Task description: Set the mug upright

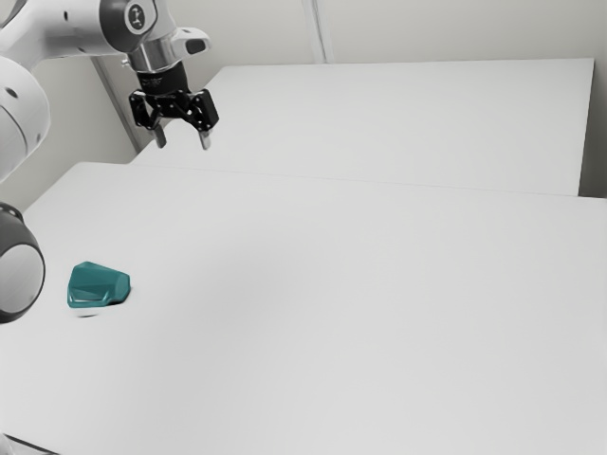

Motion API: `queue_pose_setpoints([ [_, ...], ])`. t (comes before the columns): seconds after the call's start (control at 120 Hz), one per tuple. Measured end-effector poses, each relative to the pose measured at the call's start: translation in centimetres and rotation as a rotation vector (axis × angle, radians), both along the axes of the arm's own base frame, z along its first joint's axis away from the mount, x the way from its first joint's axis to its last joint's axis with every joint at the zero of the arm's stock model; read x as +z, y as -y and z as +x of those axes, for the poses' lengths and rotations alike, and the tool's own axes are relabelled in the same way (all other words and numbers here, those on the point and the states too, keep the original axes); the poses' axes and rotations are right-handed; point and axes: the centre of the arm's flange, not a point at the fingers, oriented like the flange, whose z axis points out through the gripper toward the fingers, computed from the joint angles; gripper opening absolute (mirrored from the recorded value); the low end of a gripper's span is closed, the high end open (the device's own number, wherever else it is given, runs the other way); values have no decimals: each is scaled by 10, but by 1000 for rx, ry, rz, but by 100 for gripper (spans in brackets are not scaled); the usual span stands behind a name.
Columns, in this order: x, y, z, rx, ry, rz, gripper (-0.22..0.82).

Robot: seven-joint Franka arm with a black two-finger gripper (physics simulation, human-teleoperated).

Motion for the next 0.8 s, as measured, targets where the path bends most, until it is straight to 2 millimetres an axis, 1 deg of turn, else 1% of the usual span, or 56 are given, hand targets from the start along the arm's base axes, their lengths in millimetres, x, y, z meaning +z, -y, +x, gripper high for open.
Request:
queue_pose_setpoints([
  [0.117, -1, -5, -2, 9, -16, 3, 60],
  [0.217, -10, -6, 1, 12, -38, 11, 60],
  [0.3, -8, -7, 2, 13, -28, 15, 60],
  [0.433, -7, -21, 2, 26, -26, 58, 60],
  [0.55, -5, -33, 2, -22, -33, 122, 60],
  [0.608, -8, -31, 3, -68, -42, 121, 60],
  [0.642, -10, -42, 2, -73, -44, 109, 60],
  [0.692, -14, -75, -4, -61, -45, 88, 60],
  [0.8, -33, -125, -12, -83, -47, 59, 60],
])
